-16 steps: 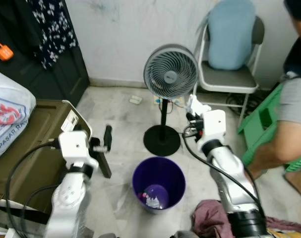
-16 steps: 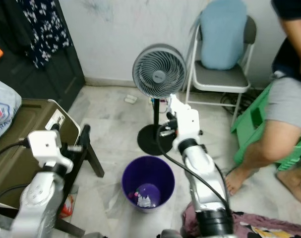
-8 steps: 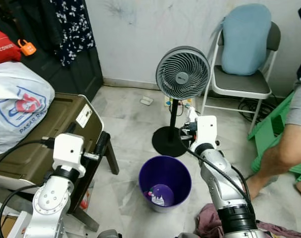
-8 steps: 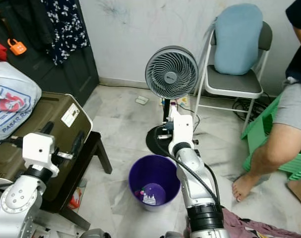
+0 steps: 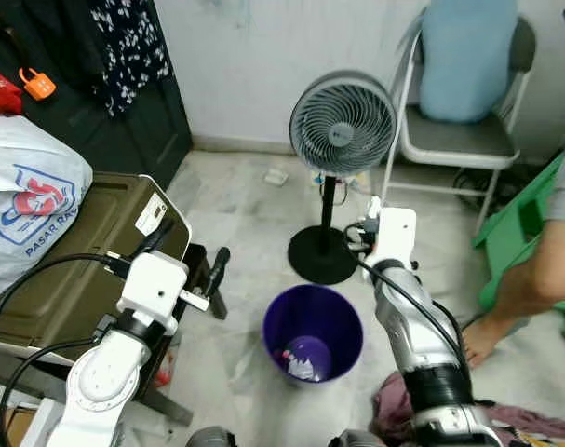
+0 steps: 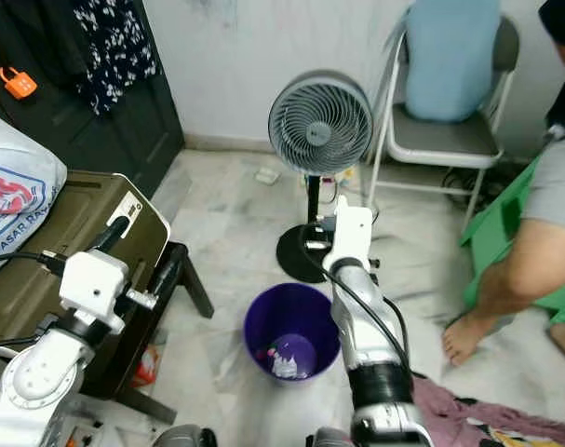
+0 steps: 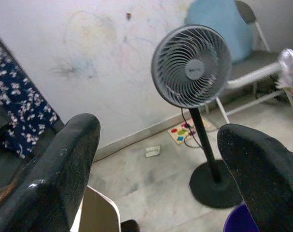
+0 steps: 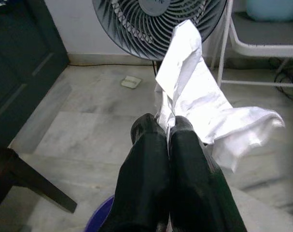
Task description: Clean up the room
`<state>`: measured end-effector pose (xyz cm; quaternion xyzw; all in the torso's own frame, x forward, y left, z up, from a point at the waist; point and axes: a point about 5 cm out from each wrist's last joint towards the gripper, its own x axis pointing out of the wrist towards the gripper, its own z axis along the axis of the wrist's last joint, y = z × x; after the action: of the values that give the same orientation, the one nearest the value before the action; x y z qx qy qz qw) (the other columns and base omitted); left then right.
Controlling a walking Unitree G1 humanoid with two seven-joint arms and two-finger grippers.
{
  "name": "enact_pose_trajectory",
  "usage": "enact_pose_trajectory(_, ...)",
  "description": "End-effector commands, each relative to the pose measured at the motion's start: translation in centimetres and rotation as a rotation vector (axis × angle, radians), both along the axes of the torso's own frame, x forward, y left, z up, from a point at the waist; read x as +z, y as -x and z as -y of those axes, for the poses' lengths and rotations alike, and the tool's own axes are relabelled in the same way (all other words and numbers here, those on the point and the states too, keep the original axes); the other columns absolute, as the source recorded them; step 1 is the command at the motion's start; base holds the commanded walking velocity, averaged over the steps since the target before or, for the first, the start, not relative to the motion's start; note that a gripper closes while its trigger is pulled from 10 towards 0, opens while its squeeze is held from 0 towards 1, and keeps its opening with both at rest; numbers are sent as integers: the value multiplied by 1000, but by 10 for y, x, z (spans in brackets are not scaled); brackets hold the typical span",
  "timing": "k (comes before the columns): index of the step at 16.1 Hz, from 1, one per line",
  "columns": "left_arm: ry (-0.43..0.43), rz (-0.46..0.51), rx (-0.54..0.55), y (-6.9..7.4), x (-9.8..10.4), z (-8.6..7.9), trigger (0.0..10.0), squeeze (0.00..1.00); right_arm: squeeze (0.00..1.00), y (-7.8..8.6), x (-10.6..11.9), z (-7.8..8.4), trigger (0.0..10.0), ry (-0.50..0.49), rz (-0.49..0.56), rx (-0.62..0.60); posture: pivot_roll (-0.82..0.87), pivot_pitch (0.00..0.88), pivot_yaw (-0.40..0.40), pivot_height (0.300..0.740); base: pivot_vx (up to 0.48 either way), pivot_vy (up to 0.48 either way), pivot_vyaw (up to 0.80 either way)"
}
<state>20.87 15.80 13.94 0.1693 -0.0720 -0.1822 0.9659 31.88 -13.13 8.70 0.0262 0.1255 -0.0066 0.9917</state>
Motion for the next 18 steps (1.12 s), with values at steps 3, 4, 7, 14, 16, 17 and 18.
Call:
enact_pose_trajectory(3, -76, -23, -1, 10, 6, -17, 10000, 0, 0, -11, 4, -15, 10000, -19, 21, 11, 106, 135, 108, 740, 0, 0, 0)
enact_pose_trajectory(4, -87, -38, 16, 13, 7, -24, 10000, 0, 0, -14, 1, -20, 10000, -21, 19, 18, 123, 144, 119, 740, 0, 0, 0)
enact_pose_trajectory(7, -112, -67, 32, 25, 10, -31, 10000, 0, 0, -19, -6, -33, 10000, -2, -3, 4, 177, 179, 143, 740, 0, 0, 0)
enact_pose_trajectory(14, -178, -101, -6, 44, 23, -30, 10000, 0, 0, -11, -39, -63, 10000, 17, -219, -57, 271, 252, 169, 740, 0, 0, 0)
enact_pose_trajectory(16, -112, -144, 58, 46, 21, -33, 10000, 0, 0, -5, -50, -64, 10000, 54, -276, -73, 278, 265, 166, 740, 0, 0, 0)
enact_pose_trajectory(17, -33, -176, 124, 44, 20, -37, 10000, 0, 0, -1, -55, -64, 10000, 81, -307, -81, 276, 273, 163, 740, 0, 0, 0)
enact_pose_trajectory(18, -42, -173, 122, 44, 20, -37, 10000, 0, 0, 0, -57, -63, 10000, 99, -313, -85, 275, 274, 162, 740, 0, 0, 0)
